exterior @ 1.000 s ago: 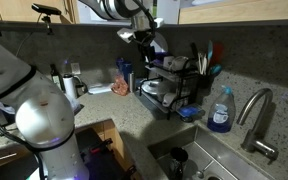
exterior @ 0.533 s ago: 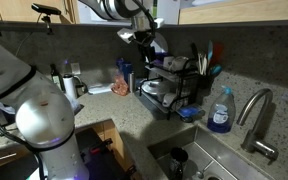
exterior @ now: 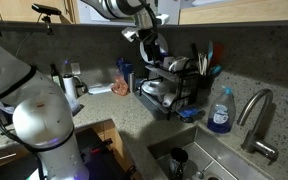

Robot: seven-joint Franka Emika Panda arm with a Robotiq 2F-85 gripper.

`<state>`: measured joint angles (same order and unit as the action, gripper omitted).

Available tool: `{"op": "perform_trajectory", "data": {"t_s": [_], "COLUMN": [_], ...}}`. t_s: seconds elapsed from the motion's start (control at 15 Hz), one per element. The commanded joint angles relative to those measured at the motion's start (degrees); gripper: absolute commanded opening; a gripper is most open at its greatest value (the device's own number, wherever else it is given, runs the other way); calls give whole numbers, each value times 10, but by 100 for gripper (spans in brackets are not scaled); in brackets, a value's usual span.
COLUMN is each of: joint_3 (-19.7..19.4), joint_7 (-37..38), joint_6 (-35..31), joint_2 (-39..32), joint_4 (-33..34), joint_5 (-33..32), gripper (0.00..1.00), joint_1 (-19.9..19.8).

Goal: Close the open upper cabinet doors

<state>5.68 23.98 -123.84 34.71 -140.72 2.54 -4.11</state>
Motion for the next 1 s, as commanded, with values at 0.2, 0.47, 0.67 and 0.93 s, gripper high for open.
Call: {"op": "perform_trajectory", "data": {"t_s": [0.2,0.47,0.67,0.93], "joint_3": [-3,-8,-8,-12], "joint_7": [16,23,26,24], "joint_6": [14,15,19,16], "joint_2": [10,18,30,59], "joint_4": [3,4,5,4], "joint_5": [-19,-43,-62,-76], "gripper": [100,100,100,100], "joint_1": [-35,-66,-84,-96]}}
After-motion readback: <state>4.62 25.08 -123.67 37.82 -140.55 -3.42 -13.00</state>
